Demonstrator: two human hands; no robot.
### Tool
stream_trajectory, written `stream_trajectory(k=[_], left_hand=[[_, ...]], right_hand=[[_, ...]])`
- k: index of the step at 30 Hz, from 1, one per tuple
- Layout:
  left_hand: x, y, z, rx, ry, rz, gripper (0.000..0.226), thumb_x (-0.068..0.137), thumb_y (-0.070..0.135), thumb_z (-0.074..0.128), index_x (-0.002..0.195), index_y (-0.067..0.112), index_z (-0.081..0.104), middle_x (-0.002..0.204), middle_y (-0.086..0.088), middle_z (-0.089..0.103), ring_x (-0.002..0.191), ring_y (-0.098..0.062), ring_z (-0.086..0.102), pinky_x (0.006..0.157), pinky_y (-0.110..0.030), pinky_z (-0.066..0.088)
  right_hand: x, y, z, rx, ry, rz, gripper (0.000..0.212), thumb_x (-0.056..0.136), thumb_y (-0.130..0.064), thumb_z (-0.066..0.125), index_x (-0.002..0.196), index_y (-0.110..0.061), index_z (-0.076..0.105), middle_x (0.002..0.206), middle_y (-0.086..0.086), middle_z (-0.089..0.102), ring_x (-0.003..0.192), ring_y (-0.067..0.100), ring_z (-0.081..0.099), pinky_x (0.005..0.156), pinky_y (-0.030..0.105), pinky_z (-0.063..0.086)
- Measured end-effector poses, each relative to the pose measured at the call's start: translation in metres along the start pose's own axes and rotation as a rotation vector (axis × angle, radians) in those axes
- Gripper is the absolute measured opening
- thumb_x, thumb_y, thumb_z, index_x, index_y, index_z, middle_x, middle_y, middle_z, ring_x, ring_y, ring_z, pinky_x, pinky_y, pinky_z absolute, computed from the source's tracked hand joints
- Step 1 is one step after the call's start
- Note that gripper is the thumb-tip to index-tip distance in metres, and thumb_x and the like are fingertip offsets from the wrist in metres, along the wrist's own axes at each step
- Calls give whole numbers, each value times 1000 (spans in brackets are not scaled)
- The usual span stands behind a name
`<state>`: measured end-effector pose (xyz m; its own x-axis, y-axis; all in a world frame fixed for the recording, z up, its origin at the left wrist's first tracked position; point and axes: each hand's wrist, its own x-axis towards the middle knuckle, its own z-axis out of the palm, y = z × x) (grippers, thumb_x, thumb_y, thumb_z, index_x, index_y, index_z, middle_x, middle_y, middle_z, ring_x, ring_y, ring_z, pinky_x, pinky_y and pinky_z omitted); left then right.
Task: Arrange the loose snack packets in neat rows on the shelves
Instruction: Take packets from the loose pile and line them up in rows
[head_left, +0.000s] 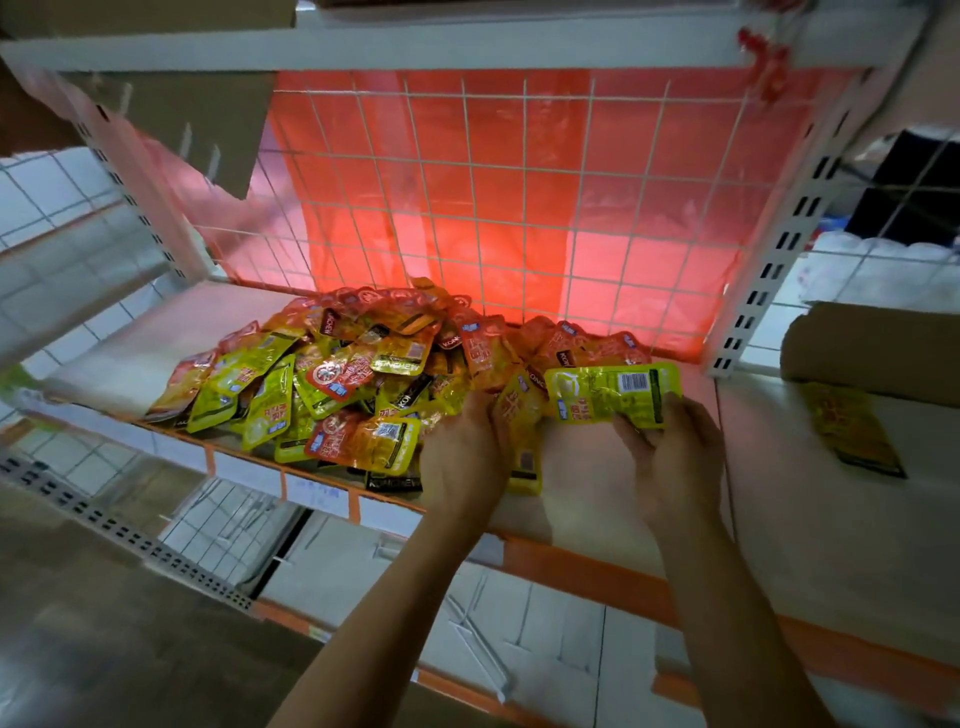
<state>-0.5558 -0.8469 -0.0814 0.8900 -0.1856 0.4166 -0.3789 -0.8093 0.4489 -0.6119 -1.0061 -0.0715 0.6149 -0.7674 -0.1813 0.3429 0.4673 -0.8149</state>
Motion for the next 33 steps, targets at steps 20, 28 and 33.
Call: stream_trajectory(k=[20,28,33], left_hand=[[-6,104,51,-1292,-706,-464,13,88,4,64,96,14,67,86,-6,73,76,-19,70,65,-31,56],[-21,166,86,-1226,-678,-484,30,82,-10,62,108,4,62,102,-19,71,90,-33,68,77,-42,56],[-25,203,111,-1135,-660,-508,39,78,0,72,114,5,57,106,-16,70,95,-33,69,85,-51,56]], right_hand=[[1,-50,-76,-731,-420,-395,33,53,3,39,72,-22,49,60,-11,41,59,3,38,54,18,34],[40,-76,-120,-719,-65,-337,33,83,8,58,101,-19,56,107,-4,58,106,11,54,70,7,43],[70,-90,-154,-764,51,-257,33,82,-8,67,111,-21,59,106,-4,62,96,11,62,64,16,46]])
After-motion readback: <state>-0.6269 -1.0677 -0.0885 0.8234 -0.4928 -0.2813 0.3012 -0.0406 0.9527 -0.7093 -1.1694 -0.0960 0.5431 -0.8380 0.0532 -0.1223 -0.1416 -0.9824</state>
